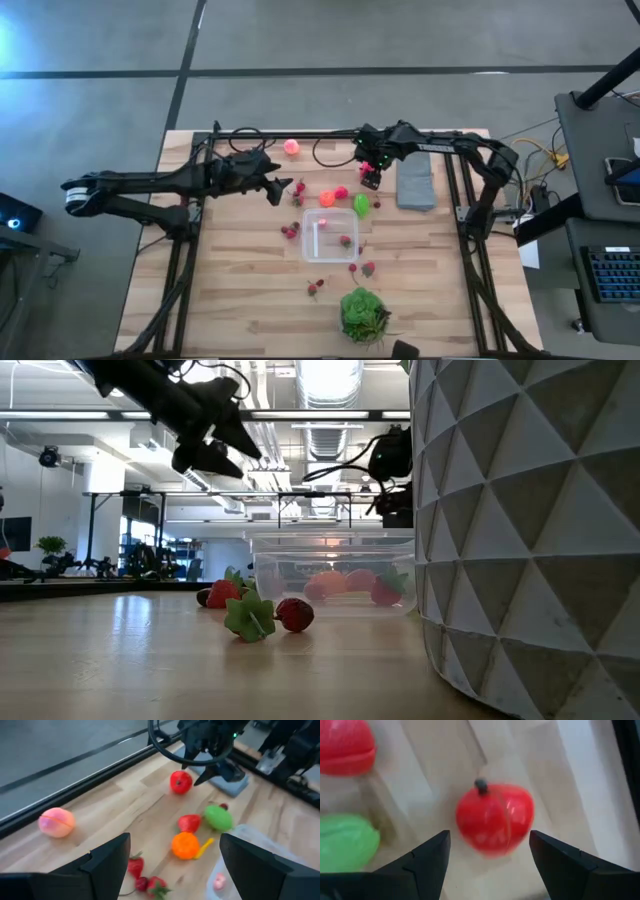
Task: Pick and placing Produce into tupperware
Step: Put the red apple into the transparent container
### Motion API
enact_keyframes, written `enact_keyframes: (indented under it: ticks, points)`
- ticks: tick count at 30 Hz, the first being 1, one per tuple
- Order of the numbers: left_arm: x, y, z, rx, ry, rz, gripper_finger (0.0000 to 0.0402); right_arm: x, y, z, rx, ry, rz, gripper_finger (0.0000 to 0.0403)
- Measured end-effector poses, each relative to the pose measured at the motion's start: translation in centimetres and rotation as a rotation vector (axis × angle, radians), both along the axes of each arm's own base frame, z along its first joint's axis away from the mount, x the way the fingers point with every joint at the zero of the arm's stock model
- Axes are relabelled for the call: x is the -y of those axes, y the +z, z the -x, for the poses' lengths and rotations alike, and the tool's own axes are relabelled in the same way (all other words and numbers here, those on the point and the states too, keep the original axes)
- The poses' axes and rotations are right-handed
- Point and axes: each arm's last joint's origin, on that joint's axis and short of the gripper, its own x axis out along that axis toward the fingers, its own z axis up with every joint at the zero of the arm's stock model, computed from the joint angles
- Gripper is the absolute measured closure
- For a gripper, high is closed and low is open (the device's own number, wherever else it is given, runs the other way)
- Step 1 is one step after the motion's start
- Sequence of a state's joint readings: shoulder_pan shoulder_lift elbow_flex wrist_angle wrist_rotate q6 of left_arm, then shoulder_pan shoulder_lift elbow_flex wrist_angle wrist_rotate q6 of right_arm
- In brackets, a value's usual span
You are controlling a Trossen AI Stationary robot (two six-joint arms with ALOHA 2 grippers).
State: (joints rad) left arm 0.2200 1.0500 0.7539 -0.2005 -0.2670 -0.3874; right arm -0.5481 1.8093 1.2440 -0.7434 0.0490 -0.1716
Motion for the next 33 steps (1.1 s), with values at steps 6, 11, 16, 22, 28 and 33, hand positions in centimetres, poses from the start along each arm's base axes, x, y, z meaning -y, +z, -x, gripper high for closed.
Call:
enact_keyframes:
  ticks: [6, 11, 16, 22, 28, 33]
  points:
    - [-0.8, -0.6, -0.1, -0.039, 0.015, -0.023, 0.0109, 1.2, -0.4, -1.4, -0.002, -0.002, 0.001, 0.0138]
    - [-1.2, -0.9, -0.2, -0.046, 0.010, -0.007, 0.0109, 1.5, -0.8, -1.8, -0.011, 0.013, -0.001, 0.0136]
    - [-1.2, -1.0, -0.2, -0.047, 0.001, 0.000, 0.0109, 1.5, -1.4, -1.7, -0.030, 0.004, -0.014, 0.0110]
    - [-1.3, -1.0, -0.2, -0.052, 0.000, -0.005, 0.0109, 1.5, -2.7, -1.7, -0.075, -0.017, -0.052, 0.0070]
    - [-1.3, -1.0, -0.2, -0.059, -0.007, -0.016, 0.0109, 1.5, -3.5, -1.7, -0.106, -0.021, -0.063, 0.0054]
    - [-1.2, -1.0, -0.2, -0.058, -0.011, -0.014, 0.0109, 1.6, -3.5, -1.7, -0.102, -0.050, -0.062, 0.0068]
